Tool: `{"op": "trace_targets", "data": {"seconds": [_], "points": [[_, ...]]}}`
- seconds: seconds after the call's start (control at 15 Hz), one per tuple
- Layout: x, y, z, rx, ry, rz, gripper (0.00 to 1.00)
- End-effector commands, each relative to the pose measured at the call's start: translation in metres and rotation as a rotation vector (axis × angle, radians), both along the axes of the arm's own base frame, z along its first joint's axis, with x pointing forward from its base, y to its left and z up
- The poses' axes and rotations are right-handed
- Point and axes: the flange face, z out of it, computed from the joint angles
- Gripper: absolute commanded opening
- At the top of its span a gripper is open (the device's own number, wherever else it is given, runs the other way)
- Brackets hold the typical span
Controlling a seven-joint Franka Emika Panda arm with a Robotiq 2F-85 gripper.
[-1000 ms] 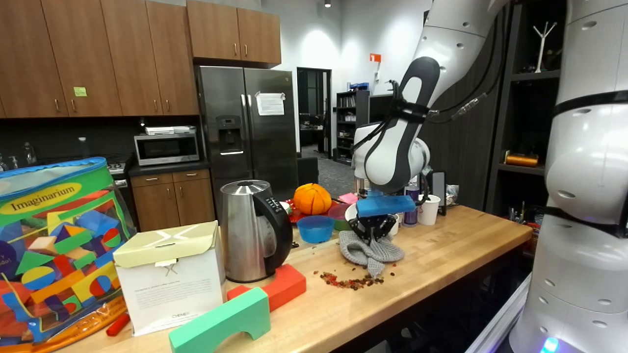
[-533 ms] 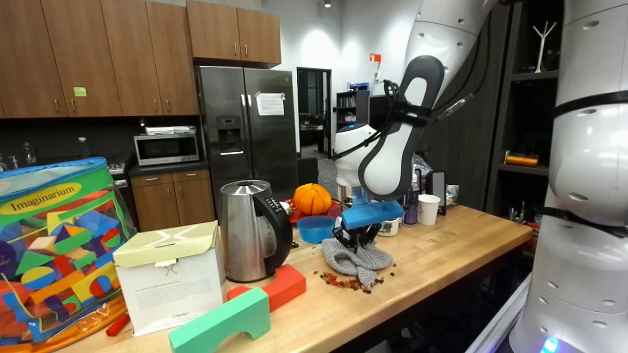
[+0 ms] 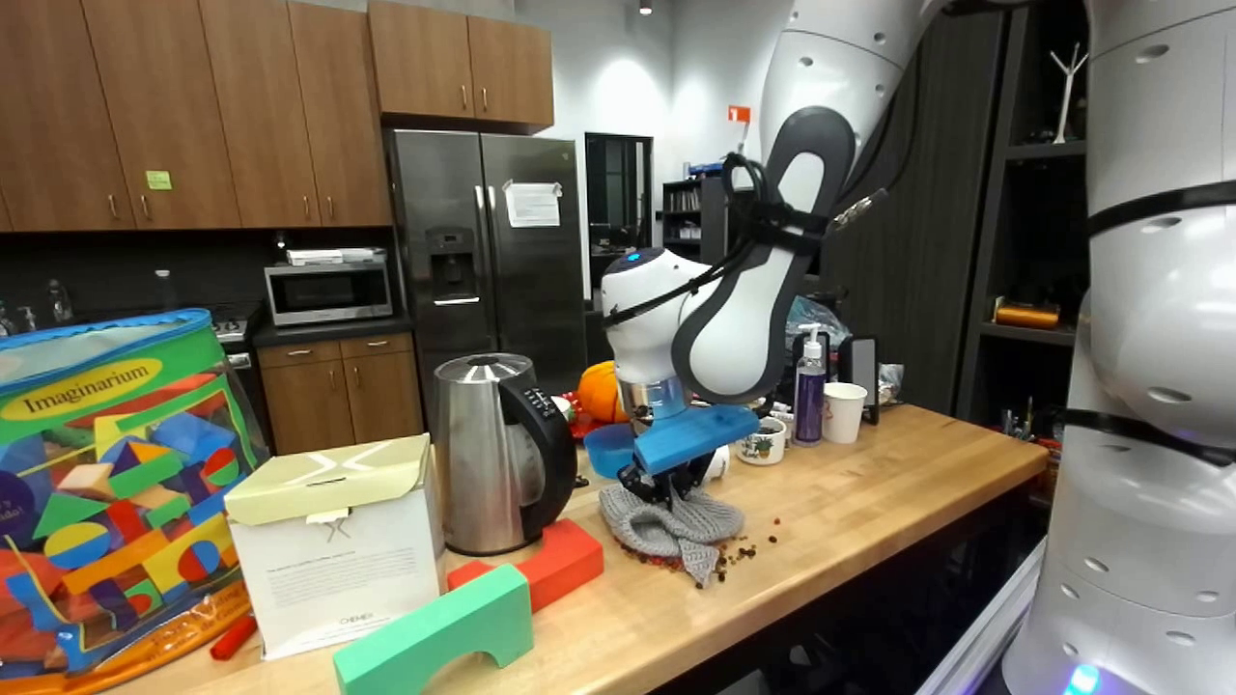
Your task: Wipe the table with the gray cloth
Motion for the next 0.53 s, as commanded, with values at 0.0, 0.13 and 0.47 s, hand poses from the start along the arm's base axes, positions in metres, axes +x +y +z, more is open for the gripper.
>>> {"op": "trace_targets", "data": {"seconds": [0.0,0.13,0.47], "points": [[0.001,-0.005,-0.032,-0.004,0.057,-0.035,0.03],[0.002,-0.015,-0.034,0.009,0.063,-0.063,0.03],[0.001,-0.049,-0.044,0.098,0.089,-0.179,0.03]]}}
